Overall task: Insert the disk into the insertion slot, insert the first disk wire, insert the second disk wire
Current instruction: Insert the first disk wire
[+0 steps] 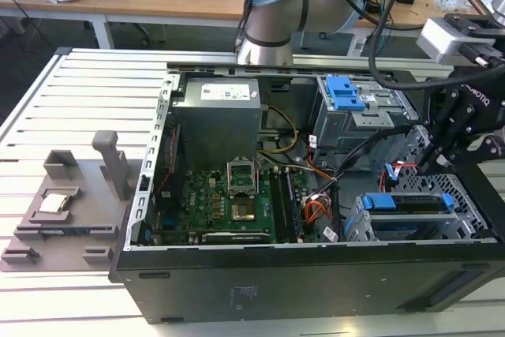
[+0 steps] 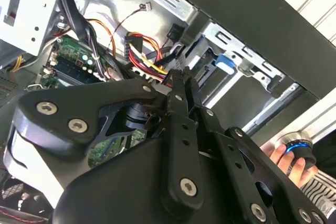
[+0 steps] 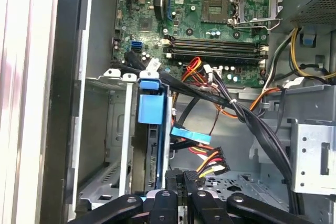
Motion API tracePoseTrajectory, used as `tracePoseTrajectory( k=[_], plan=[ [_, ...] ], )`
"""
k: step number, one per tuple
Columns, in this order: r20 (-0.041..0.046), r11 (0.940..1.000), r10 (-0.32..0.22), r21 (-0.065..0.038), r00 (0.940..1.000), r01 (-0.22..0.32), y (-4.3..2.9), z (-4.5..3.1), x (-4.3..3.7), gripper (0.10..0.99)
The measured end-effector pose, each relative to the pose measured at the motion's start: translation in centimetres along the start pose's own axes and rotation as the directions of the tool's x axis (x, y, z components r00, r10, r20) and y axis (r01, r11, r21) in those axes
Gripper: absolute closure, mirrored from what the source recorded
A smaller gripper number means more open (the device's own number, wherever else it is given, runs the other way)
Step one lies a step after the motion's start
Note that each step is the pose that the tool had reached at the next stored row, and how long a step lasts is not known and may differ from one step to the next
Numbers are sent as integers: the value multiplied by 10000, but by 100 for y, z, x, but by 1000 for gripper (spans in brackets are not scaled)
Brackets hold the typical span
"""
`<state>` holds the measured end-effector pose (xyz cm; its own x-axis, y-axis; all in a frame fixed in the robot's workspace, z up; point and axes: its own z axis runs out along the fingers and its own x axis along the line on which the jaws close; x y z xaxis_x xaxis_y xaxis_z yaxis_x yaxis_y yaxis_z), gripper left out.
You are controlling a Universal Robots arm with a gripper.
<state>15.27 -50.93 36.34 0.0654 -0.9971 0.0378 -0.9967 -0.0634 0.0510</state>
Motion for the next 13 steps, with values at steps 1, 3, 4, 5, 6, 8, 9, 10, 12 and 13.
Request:
tracePoseTrajectory(
  k=[1, 3, 4, 5, 6, 8, 9, 10, 12, 13],
  plan=[
    [1, 10000, 0, 0, 10000, 0, 1, 1, 19, 918],
    [0, 10000, 0, 0, 10000, 0, 5, 3, 74, 918],
    [1, 10000, 0, 0, 10000, 0, 6, 5, 94, 918],
    [1, 10000, 0, 0, 10000, 0, 8, 6, 134, 918],
    [1, 10000, 0, 0, 10000, 0, 10, 7, 154, 918],
    [2, 10000, 0, 0, 10000, 0, 14, 10, 211, 918],
    [1, 10000, -1, 0, 10000, 1, 15, 11, 231, 918],
    [2, 10000, -1, 0, 10000, 1, 16, 12, 251, 918],
    [1, 10000, 0, 0, 10000, 0, 22, 16, 340, 918],
    [2, 10000, 0, 0, 10000, 0, 25, 18, 383, 918]
  ],
)
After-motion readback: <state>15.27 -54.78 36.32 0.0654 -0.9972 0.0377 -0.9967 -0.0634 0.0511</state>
